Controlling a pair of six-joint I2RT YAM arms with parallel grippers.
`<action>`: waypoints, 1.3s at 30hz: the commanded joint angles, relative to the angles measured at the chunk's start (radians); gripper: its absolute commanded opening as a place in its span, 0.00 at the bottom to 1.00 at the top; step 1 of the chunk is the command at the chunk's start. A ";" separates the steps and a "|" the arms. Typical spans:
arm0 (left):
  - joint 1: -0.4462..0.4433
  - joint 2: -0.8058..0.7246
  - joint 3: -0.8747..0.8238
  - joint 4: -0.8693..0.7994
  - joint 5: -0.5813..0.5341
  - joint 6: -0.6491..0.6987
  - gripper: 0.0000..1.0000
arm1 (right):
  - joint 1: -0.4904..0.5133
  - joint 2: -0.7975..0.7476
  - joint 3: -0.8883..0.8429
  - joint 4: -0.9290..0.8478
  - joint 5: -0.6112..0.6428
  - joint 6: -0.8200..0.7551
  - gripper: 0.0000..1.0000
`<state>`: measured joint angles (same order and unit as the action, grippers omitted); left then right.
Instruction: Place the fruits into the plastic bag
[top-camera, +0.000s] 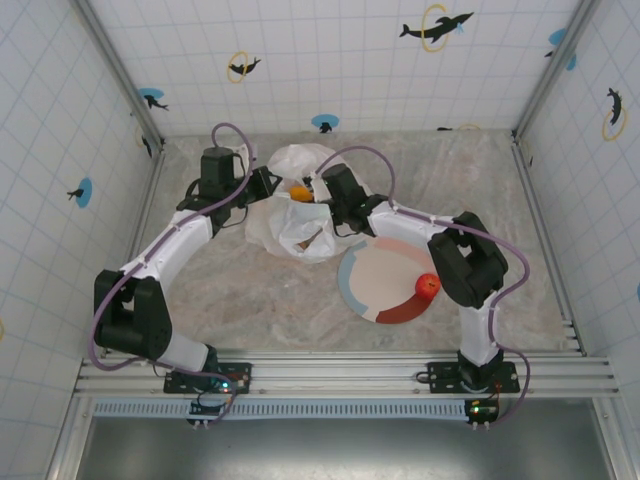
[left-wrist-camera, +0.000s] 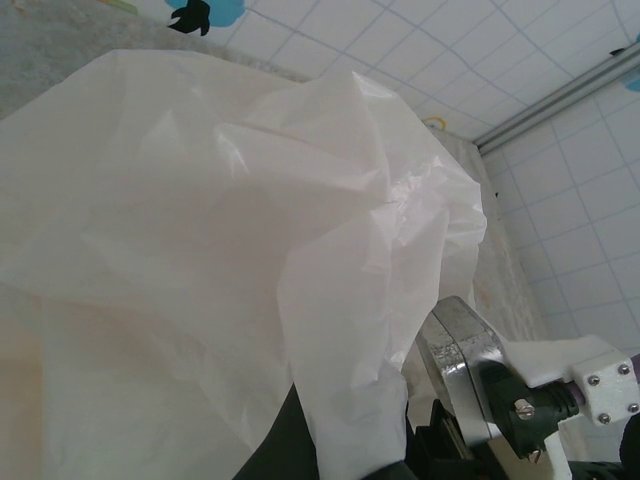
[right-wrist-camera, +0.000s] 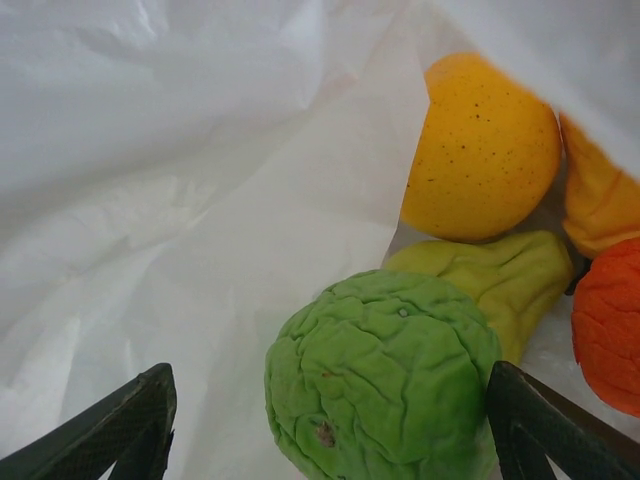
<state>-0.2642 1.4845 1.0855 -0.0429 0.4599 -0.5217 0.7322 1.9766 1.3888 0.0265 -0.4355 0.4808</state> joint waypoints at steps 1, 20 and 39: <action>-0.005 -0.027 -0.010 0.011 -0.009 0.010 0.00 | -0.013 -0.010 0.034 0.021 -0.022 0.001 0.83; 0.021 -0.108 -0.063 0.146 0.099 -0.062 0.00 | 0.010 0.064 0.075 0.043 -0.056 0.053 0.65; 0.057 -0.135 -0.084 0.164 0.048 -0.086 0.00 | -0.040 -0.084 0.011 -0.035 0.011 -0.020 0.79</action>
<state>-0.2169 1.3762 1.0077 0.0967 0.5282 -0.6029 0.7044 1.9659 1.4269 -0.0010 -0.4381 0.4812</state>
